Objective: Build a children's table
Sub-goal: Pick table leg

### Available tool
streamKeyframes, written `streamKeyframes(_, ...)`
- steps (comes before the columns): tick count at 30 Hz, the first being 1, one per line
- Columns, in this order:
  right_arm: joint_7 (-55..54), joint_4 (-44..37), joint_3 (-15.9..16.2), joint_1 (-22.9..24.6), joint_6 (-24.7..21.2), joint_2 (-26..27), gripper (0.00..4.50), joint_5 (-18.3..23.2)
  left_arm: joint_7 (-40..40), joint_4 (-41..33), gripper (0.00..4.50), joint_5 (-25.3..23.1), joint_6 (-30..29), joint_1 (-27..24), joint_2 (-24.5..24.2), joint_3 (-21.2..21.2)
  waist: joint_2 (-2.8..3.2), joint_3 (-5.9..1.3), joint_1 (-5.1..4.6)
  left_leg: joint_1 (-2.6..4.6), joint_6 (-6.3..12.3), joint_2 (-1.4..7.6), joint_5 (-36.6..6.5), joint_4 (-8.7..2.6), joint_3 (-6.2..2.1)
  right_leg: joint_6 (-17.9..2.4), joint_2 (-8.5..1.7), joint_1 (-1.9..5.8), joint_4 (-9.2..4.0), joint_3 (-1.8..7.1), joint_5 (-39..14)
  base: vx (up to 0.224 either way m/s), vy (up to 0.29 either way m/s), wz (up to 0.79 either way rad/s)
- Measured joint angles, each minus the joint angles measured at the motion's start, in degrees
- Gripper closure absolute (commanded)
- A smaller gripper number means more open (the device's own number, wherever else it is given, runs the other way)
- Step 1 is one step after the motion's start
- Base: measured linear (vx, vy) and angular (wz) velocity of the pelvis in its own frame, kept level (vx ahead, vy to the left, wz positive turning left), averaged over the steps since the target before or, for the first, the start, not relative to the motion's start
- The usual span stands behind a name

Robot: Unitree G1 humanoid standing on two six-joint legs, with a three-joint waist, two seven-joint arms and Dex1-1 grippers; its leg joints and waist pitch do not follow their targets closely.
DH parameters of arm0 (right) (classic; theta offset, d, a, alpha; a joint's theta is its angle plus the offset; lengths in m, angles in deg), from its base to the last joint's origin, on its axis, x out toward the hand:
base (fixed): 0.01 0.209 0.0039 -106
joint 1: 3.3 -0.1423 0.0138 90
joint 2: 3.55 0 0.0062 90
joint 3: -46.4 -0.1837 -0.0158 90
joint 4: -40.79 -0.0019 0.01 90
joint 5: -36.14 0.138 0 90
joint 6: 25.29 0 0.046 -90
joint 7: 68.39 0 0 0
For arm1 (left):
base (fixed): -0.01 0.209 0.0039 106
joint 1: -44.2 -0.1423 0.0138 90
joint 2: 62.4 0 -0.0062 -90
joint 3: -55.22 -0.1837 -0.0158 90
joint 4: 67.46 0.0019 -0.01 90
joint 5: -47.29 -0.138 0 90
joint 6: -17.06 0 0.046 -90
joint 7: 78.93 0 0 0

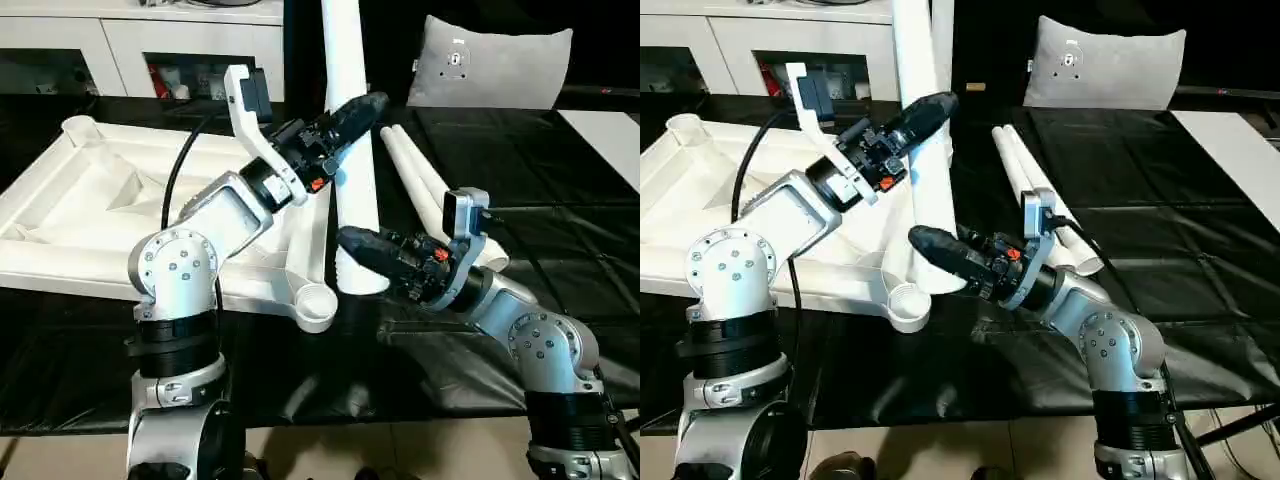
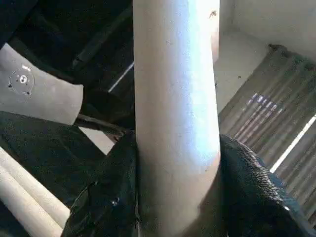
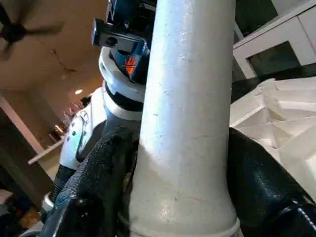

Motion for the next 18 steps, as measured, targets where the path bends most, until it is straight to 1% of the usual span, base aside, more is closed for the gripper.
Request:
streamKeyframes(2,-0.3,0.0,0.3,0.0,0.7,-0.2,1.97,-0.3,0.2,0.0,2.59,-0.2,0.1,0.0,-0.1,-0.1,0.0,0.0,0.0,0.0,0.0,0.0,0.0,0.0,0.0,0.0,0.0,0.0,0.0,0.0,0.0,0.0,0.0,0.0)
streamKeyframes(4,-2.4,0.2,0.2,-0.4,1.8,-0.2,1.97,-1.9,0.5,0.1,2.62,-0.8,0.4,0.0,-0.7,-0.4,0.0,0.0,0.0,0.01,-0.01,0.0,0.0,0.0,0.0,0.0,0.0,0.0,0.01,0.0,0.0,0.0,0.0,0.0)
streamKeyframes(6,-4.4,1.0,0.4,-1.5,3.5,-0.2,1.57,-4.2,1.2,0.5,2.66,-2.4,2.1,0.0,-1.8,-0.7,0.0,0.0,-0.23,0.03,-0.02,0.0,0.0,0.0,0.0,0.0,0.0,-0.01,0.01,0.01,0.0,0.0,0.0,0.0)
streamKeyframes(8,-5.1,2.0,0.7,-2.0,4.3,-0.8,1.55,-5.9,1.5,0.7,2.66,-4.5,3.3,0.0,-3.5,-1.6,0.0,0.0,-0.24,0.03,-0.02,0.01,0.0,-0.01,-0.01,0.1,0.01,-0.01,0.01,-0.01,0.0,0.0,0.0,0.0)
streamKeyframes(9,-5.4,2.4,0.7,-2.0,4.4,-1.0,1.44,-6.6,1.5,0.7,2.66,-5.6,4.0,0.0,-4.2,-2.0,0.0,0.0,-0.18,0.02,-0.02,0.0,0.0,-0.01,-0.01,0.1,0.01,-0.01,0.01,0.0,0.0,0.0,0.0,0.0)
streamKeyframes(10,-5.6,2.5,0.7,-2.0,4.4,-1.1,1.29,-6.9,1.5,0.7,2.66,-6.4,4.4,0.0,-4.8,-2.1,0.0,0.0,-0.16,0.02,-0.02,0.01,0.0,-0.01,-0.01,0.1,0.01,-0.01,0.01,0.0,0.0,0.0,0.0,0.0)
streamKeyframes(11,-5.8,2.5,0.8,-2.0,4.6,-1.3,1.29,-7.1,1.6,0.7,2.66,-7.5,4.9,0.0,-5.6,-2.7,0.0,0.0,-0.17,0.01,-0.02,0.0,0.0,-0.01,-0.01,0.1,0.01,-0.01,0.01,0.01,0.0,0.0,0.0,0.0)
streamKeyframes(12,-6.2,2.4,0.9,-2.0,4.8,-1.6,1.15,-7.1,1.8,0.6,2.66,-8.9,5.2,0.0,-6.3,-3.6,0.0,0.0,-0.15,0.01,-0.01,0.0,0.0,0.0,-0.01,0.1,0.01,-0.01,0.0,0.02,0.0,0.0,0.0,0.0)
streamKeyframes(14,-6.4,1.9,1.3,-2.1,5.4,-1.7,1.14,-7.9,2.3,0.6,2.66,-10.6,5.8,-0.1,-7.2,-4.9,0.0,0.0,-0.07,-0.02,0.0,-0.01,0.0,0.0,-0.01,-0.1,0.0,-0.01,0.0,0.02,0.1,0.0,0.0,0.0)
streamKeyframes(17,-7.2,0.7,2.2,-3.0,5.7,-2.1,0.72,-8.9,2.6,0.3,2.66,-13.0,6.5,-0.4,-8.7,-7.5,0.0,0.0,-0.07,-0.02,0.0,-0.01,0.0,-0.01,0.0,-0.1,0.0,-0.01,0.01,0.03,0.1,0.0,0.0,0.0)
streamKeyframes(18,-7.7,0.5,2.5,-3.9,5.6,-2.5,0.67,-9.0,2.6,0.1,2.66,-13.3,6.7,-0.7,-8.8,-8.2,0.0,0.0,-0.12,-0.01,0.0,-0.01,0.0,0.0,0.0,-0.1,0.0,-0.01,0.01,0.03,0.1,0.0,0.0,0.0)
